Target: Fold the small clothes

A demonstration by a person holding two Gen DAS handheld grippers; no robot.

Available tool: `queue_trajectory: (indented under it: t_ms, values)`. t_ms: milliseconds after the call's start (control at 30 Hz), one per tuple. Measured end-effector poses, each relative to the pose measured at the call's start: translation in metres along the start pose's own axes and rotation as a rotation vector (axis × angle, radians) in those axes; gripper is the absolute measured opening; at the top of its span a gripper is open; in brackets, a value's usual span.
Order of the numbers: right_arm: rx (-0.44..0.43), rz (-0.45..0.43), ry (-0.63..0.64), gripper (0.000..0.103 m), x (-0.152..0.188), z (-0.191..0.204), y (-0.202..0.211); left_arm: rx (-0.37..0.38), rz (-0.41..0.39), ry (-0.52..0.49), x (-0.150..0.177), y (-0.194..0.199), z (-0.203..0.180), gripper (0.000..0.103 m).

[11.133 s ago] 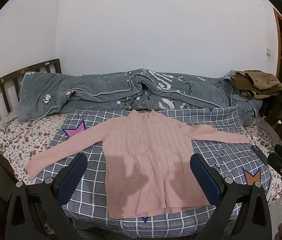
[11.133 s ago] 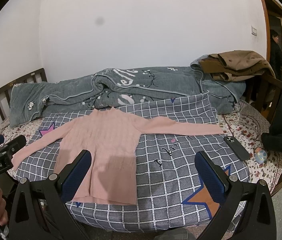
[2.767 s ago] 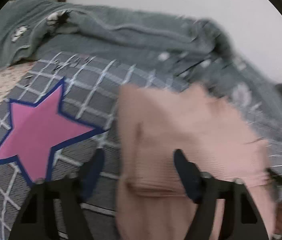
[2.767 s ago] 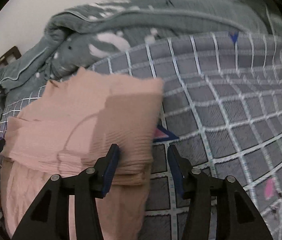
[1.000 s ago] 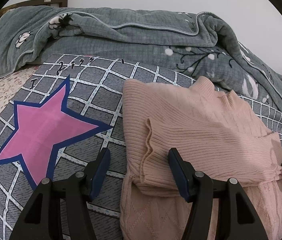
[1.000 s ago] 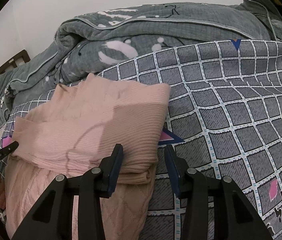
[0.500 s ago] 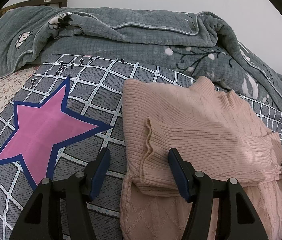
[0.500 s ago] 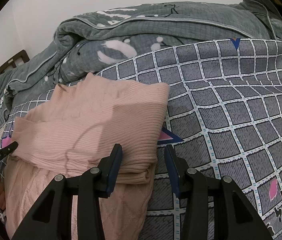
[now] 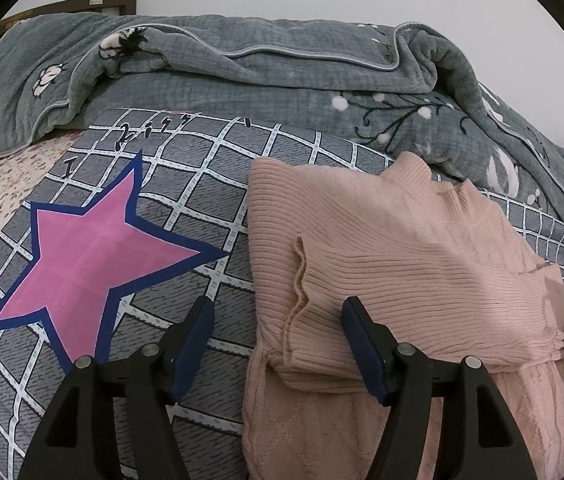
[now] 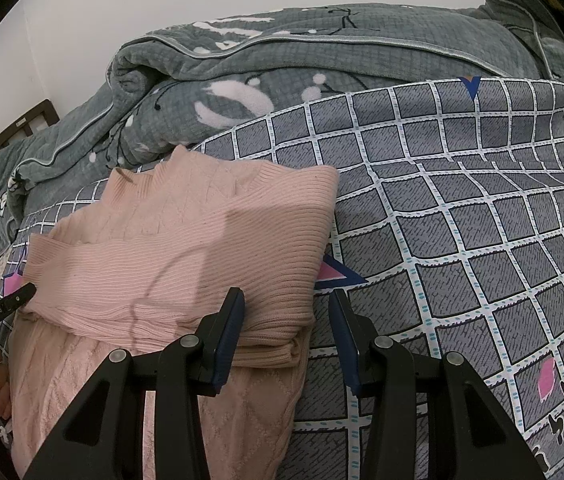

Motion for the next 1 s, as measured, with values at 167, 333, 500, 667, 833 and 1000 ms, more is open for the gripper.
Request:
queue_trajectory:
  t_ms: [167, 333, 500, 667, 833, 1000]
  values:
    - [0.001, -0.006, 0.002, 0.043, 0.000, -0.001, 0.001, 0.004, -0.001, 0.003, 0.000, 0.001, 0.001, 0.068]
    - [0.004, -0.019, 0.005, 0.043, 0.000, 0.000, 0.003, 0.006, -0.008, 0.007, 0.001, 0.003, 0.002, 0.068]
    - [0.000, -0.034, 0.003, 0.043, 0.000, 0.000, 0.007, 0.009, -0.022, 0.012, 0.003, 0.009, 0.004, 0.068]
    - [-0.010, -0.041, -0.011, 0.043, -0.003, -0.002, 0.012, 0.013, -0.047, 0.019, 0.004, 0.020, 0.006, 0.068]
    - [0.017, -0.102, 0.014, 0.045, -0.004, 0.003, 0.033, -0.005, -0.062, 0.012, 0.007, 0.028, 0.009, 0.068]
    - [-0.001, -0.137, 0.033, 0.045, 0.001, 0.006, 0.056, 0.001, -0.056, 0.007, 0.015, 0.036, 0.012, 0.068]
Point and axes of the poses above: each gripper's, at about its wrist camera, not at the fingertips, and y roughly against the way its jaws point, z to its left, x to its underside, the point moved 5 cm from there along -y, roughly the way its jaws point, and after that the axes turned 4 degrees about z, right-handed, at the moved point
